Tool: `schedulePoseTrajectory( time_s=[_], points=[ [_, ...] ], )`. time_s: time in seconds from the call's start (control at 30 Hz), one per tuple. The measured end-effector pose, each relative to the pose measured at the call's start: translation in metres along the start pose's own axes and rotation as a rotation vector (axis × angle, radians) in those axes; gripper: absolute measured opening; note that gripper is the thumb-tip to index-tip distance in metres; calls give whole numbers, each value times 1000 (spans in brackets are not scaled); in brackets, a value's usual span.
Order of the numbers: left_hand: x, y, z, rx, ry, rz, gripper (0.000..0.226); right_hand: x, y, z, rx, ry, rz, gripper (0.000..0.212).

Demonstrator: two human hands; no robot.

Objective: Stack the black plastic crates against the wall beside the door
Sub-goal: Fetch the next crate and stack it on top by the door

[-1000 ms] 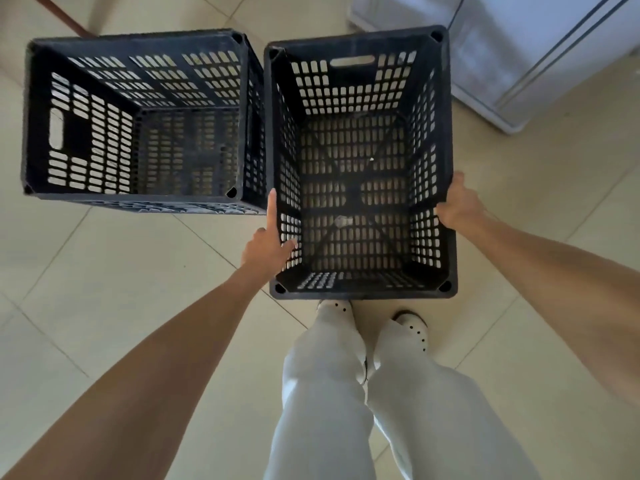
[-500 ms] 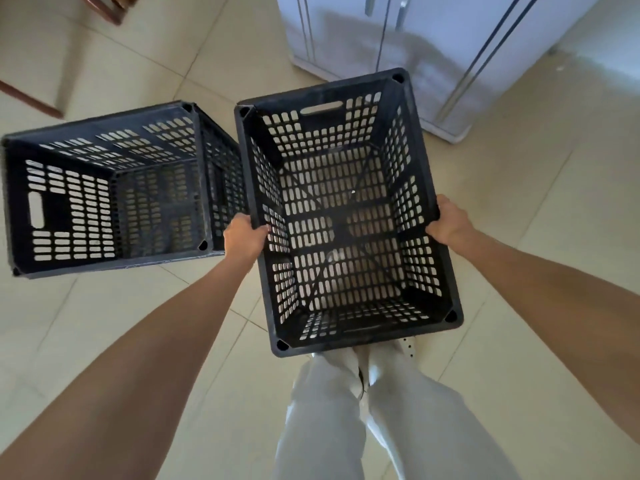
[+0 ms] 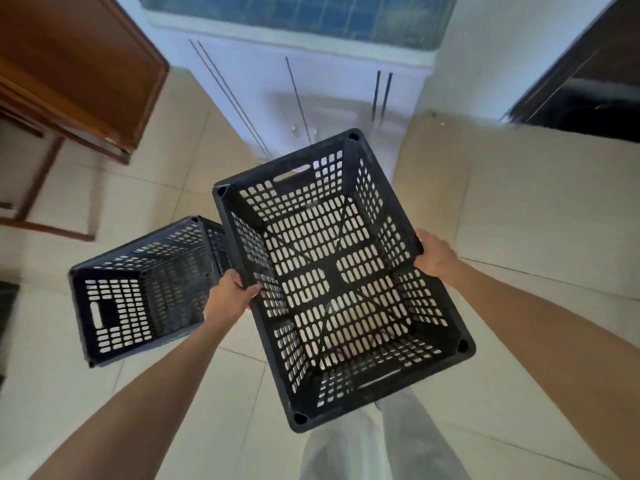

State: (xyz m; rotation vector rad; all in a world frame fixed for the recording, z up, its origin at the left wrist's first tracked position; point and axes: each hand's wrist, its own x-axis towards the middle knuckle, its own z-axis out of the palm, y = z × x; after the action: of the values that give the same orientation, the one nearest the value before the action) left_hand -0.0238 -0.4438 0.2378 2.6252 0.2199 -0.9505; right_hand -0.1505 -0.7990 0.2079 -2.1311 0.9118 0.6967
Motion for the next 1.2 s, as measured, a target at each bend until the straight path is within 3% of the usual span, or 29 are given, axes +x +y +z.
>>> schedulePoseTrajectory(
  time_s=[0.43, 0.57, 0.83, 1.03, 1.2],
  points=[
    [-122, 144, 29, 249, -252, 352, 21, -179, 145, -94, 194, 189, 236, 44],
    [-168, 210, 59, 378, -236, 500, 24, -230, 215, -114, 301, 215, 369, 53],
    [-285, 380, 141, 602, -267, 759, 20, -328, 351, -163, 590, 323, 562, 52],
    [-382, 495, 212, 609, -264, 972, 22, -387, 447, -214, 745, 443, 652, 53],
    [-455, 586, 247, 580, -238, 1100, 21, -432, 502, -283, 805, 505, 701, 73]
  ],
)
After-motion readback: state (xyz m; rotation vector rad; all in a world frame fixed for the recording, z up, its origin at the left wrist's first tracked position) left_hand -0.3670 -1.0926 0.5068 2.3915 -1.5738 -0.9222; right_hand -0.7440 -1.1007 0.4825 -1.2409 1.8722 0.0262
